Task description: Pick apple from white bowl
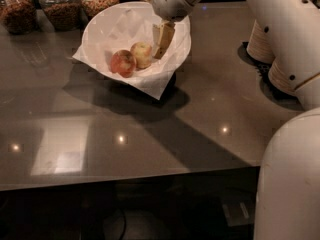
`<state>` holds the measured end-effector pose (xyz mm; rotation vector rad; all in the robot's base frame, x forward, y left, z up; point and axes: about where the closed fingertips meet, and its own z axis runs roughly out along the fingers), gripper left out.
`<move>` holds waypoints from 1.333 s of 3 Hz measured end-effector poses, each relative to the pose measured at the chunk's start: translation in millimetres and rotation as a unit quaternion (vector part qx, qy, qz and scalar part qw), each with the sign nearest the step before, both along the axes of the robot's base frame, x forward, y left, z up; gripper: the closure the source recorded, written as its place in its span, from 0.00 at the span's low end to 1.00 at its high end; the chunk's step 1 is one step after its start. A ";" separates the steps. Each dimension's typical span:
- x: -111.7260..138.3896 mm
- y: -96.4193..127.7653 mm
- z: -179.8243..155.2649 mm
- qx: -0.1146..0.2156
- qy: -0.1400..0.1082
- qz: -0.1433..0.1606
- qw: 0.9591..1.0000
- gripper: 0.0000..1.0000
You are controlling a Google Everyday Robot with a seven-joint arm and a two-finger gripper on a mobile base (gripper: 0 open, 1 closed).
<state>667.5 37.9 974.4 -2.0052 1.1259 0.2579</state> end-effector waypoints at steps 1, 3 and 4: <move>0.7 2.1 -6.9 -0.014 -0.011 0.010 1.000 0.00; 10.0 15.3 -32.5 -0.034 -0.031 0.059 0.997 0.19; 13.0 19.5 -38.9 -0.038 -0.035 0.073 0.996 0.42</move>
Offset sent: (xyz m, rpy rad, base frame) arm 0.0103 0.0077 -0.0337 -0.0820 -0.0920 0.1228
